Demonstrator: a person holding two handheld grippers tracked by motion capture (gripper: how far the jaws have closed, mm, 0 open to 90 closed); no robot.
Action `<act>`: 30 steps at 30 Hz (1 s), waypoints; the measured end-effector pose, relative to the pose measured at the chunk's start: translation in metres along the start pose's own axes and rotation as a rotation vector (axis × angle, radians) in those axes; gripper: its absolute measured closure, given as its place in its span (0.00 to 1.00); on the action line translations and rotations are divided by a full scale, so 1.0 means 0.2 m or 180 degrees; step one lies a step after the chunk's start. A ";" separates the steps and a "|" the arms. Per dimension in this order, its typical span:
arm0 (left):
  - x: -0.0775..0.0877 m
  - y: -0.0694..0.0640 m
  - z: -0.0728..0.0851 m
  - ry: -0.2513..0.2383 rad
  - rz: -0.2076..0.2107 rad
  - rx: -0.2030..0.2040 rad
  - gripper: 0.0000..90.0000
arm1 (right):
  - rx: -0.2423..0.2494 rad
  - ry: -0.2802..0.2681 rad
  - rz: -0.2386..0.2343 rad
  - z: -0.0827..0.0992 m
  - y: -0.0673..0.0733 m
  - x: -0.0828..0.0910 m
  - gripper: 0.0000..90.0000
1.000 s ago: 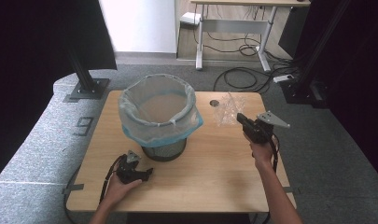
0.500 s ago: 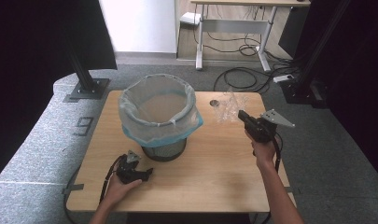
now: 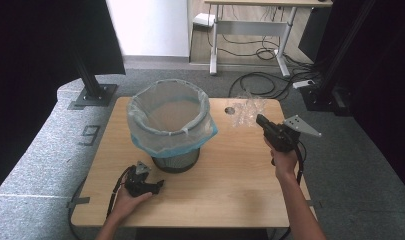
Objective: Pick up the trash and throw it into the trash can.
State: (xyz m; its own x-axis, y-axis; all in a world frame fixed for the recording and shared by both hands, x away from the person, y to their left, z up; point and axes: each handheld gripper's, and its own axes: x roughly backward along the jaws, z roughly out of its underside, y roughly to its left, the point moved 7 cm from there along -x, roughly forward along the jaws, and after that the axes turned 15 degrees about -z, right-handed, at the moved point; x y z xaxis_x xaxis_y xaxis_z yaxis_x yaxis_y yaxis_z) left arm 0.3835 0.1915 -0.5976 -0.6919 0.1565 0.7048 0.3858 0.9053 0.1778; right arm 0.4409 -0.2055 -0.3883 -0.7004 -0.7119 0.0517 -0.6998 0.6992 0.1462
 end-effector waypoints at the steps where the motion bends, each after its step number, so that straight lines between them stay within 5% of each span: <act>1: 0.00 0.00 0.00 0.0000 0.0000 0.0000 0.16 | 0.0005 -0.0022 -0.0002 -0.01 0.00 0.00 0.98; 30: 0.00 0.00 0.00 0.0000 0.0000 0.0001 0.16 | 0.0200 -0.0256 -0.0251 -0.15 0.19 0.01 0.98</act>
State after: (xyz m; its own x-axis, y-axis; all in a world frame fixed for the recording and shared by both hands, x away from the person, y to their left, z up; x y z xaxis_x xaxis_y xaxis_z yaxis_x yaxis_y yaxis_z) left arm 0.3835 0.1915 -0.5977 -0.6919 0.1564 0.7049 0.3857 0.9054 0.1776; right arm 0.4175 -0.1825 -0.3535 -0.6501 -0.7589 -0.0372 -0.7588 0.6458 0.0844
